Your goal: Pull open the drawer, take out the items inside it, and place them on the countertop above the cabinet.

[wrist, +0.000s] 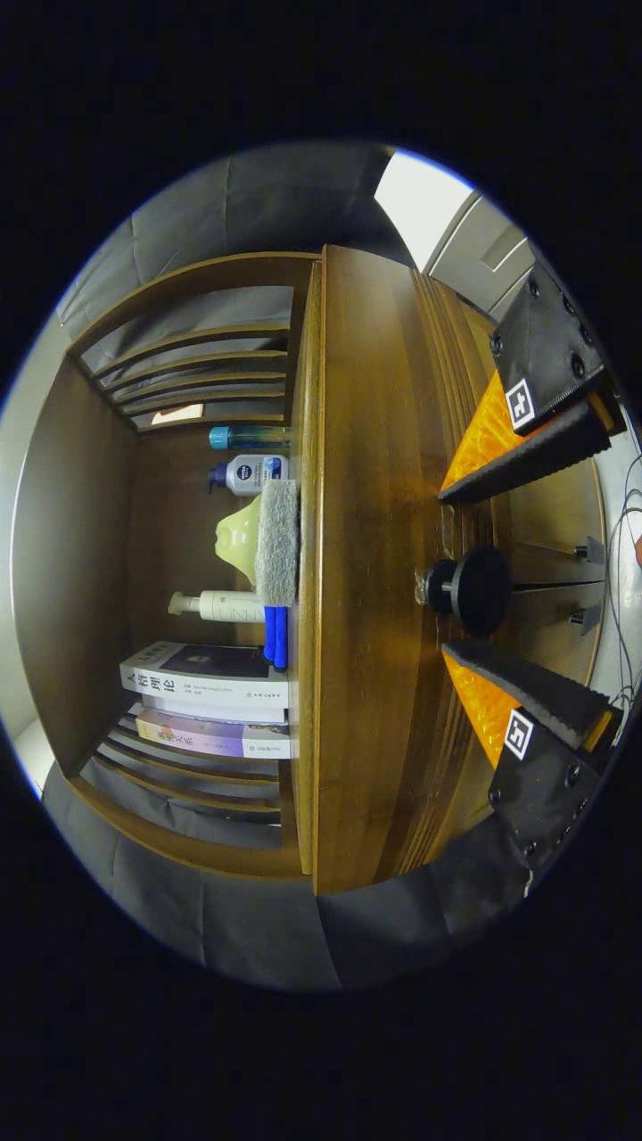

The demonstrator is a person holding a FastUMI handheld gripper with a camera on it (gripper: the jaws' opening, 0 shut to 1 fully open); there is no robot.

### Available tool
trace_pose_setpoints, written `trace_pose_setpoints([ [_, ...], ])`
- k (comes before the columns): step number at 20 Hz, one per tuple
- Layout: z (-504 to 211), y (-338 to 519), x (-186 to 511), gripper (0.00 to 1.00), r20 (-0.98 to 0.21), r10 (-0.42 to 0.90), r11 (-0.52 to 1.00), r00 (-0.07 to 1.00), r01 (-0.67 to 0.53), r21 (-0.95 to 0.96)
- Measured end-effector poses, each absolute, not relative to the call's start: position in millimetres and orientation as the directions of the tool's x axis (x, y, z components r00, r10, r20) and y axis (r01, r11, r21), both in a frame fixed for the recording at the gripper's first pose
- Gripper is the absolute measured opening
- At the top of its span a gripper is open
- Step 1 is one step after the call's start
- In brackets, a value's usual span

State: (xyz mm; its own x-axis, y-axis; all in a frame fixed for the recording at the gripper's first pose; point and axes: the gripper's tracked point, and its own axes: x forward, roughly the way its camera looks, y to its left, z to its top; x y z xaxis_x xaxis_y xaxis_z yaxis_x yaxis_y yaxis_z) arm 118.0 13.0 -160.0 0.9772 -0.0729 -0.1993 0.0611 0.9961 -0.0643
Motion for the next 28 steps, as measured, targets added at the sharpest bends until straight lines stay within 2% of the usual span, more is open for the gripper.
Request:
trace_pose_setpoints([
  [8, -160, 16, 123, 0.98, -0.187, -0.087, 0.995, 0.978, 0.076, -0.067],
  [13, -158, 21, 116, 0.98, -0.214, -0.06, 0.998, 0.975, 0.061, -0.001],
  [28, -74, 21, 49, 0.98, -0.073, -0.036, 0.999, 0.997, 0.035, -0.014],
])
